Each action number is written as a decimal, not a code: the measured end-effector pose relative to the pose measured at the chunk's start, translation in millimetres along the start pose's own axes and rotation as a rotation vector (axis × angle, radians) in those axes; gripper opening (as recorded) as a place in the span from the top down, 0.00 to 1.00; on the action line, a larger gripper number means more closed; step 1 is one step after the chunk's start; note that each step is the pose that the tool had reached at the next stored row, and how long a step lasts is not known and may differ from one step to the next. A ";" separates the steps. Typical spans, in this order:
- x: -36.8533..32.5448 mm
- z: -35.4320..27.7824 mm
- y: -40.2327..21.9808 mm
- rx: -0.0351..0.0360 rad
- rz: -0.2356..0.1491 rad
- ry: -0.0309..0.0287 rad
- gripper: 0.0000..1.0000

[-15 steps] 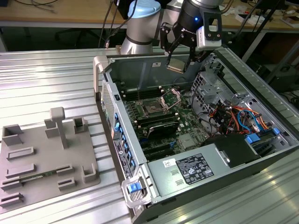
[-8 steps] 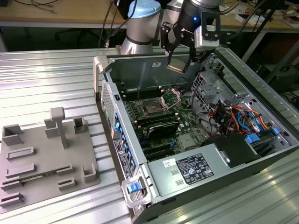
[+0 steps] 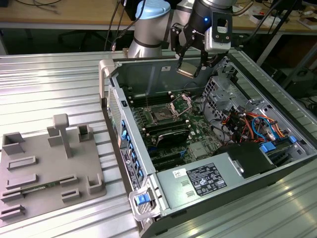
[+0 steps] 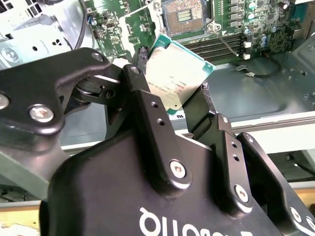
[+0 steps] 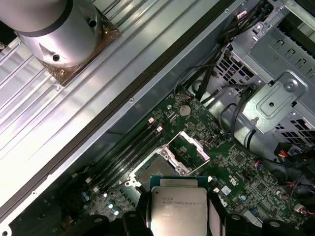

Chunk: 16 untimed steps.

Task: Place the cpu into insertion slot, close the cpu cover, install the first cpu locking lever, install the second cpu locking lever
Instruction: 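Place the cpu into insertion slot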

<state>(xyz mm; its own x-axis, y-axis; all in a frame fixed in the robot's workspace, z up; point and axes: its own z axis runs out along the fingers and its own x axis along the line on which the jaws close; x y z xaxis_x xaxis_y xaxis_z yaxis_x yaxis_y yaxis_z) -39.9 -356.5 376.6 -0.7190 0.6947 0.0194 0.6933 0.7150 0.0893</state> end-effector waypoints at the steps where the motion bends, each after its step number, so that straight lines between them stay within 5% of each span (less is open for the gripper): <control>1: 0.0 0.0 0.0 -0.0001 0.008 -0.0008 0.45; 16: 0.0 0.0 0.0 -0.0010 0.052 -0.0048 0.45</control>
<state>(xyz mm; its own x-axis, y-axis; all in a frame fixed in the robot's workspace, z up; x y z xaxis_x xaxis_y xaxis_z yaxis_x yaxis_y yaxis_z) -39.9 -356.5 376.6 -0.6814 0.7316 0.0193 0.7300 0.6776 0.0893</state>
